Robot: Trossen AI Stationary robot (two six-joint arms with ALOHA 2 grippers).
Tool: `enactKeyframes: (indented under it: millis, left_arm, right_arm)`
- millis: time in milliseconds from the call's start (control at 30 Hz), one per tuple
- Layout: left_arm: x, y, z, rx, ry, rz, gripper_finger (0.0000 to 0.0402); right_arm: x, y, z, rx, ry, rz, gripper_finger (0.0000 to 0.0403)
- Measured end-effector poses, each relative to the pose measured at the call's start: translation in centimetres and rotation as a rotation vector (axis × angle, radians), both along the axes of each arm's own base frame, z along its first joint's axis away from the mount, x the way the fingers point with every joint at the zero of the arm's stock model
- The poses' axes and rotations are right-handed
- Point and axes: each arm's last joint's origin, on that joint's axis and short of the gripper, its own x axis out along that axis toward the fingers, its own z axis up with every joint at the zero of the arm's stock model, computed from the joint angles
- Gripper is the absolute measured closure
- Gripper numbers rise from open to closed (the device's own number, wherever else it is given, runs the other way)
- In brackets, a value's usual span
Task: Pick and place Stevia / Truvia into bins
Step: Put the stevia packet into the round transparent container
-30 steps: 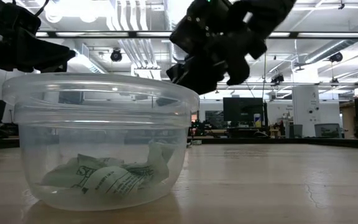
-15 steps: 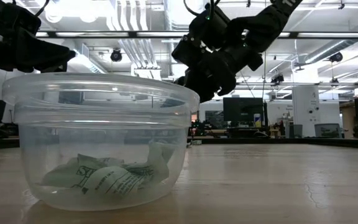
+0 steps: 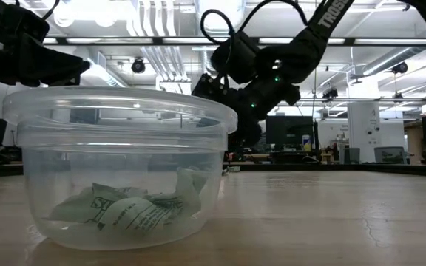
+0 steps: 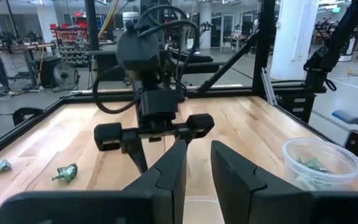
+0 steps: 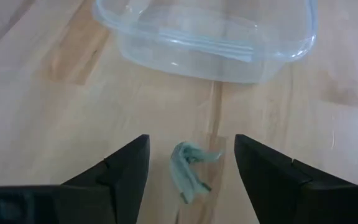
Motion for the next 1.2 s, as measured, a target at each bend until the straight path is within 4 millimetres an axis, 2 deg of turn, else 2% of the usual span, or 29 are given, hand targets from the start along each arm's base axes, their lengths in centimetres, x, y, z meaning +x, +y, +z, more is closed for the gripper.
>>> enactKeyframes:
  millis: [200, 467, 700, 1200]
  left_arm:
    - [0.0, 0.0, 0.0, 0.0, 0.0, 0.0, 0.0344]
    - [0.0, 0.0, 0.0, 0.0, 0.0, 0.0, 0.0344]
    - [0.0, 0.0, 0.0, 0.0, 0.0, 0.0, 0.0344]
    - [0.0, 0.0, 0.0, 0.0, 0.0, -0.001, 0.0344]
  right_arm:
    - [0.0, -0.8, 0.2, 0.016, -0.001, -0.032, 0.0179]
    - [-0.5, -0.8, -1.2, 0.022, 0.046, -0.037, 0.0175]
    - [-0.5, -0.8, -1.5, 0.022, 0.047, -0.037, 0.0185]
    - [-0.4, -0.8, -1.4, 0.024, 0.043, -0.021, 0.0276]
